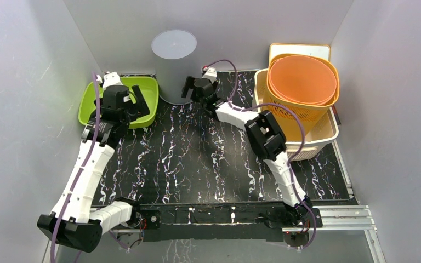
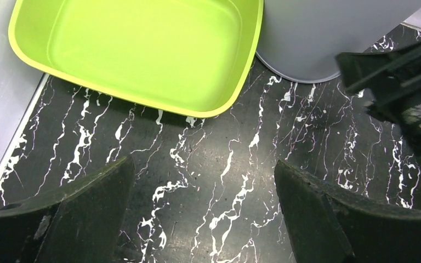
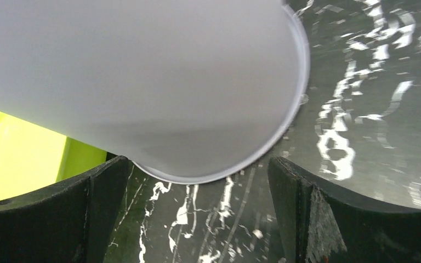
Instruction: Turn the large container upside down
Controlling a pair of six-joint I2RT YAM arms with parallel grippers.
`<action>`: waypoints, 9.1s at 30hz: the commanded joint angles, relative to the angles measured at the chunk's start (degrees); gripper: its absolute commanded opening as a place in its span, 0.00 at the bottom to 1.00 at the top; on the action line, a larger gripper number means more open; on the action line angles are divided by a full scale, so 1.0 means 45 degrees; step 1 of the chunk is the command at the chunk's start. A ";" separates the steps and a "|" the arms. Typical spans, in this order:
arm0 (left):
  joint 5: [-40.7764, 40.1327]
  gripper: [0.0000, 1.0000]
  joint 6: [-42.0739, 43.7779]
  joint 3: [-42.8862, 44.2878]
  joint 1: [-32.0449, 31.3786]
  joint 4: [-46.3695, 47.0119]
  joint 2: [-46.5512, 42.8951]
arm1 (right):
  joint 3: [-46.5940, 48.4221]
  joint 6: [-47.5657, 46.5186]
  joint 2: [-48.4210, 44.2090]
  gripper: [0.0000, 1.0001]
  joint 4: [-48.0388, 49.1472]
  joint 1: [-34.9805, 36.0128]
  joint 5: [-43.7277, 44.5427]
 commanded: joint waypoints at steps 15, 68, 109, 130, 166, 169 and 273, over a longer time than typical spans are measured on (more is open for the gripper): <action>0.1551 0.98 0.2103 -0.0699 0.0078 0.1496 0.1409 | -0.1036 -0.4269 -0.8289 0.98 -0.3388 -0.0924 -0.0172; 0.2665 0.00 0.4069 -0.2607 0.1045 0.6855 0.7338 | -0.4043 -0.2927 -1.0948 0.98 -0.2906 -0.4575 -0.0367; 1.4829 0.00 -1.4266 -0.5776 -0.0665 2.0975 0.2181 | -0.4844 -0.3123 -1.2335 0.96 -0.2187 -0.4588 0.1991; 1.4867 0.00 -1.4198 -1.1584 0.0384 2.1213 0.2194 | -0.5240 -0.2991 -1.2002 0.96 -0.1985 -0.4583 0.1744; 0.9669 0.62 -0.2154 -0.2404 0.0840 0.4744 0.3394 | -0.5576 -0.3129 -1.1596 0.93 -0.2735 -0.4527 0.0079; 0.7710 0.63 -0.1554 -0.0981 0.0100 0.3886 0.4884 | -0.5336 -0.3104 -1.1378 0.93 -0.2818 -0.4500 -0.0020; 0.2507 0.98 -0.5587 -0.4059 0.0315 -0.1219 0.2249 | -0.3881 -0.4773 -0.9355 0.98 -0.1535 -0.4021 0.1163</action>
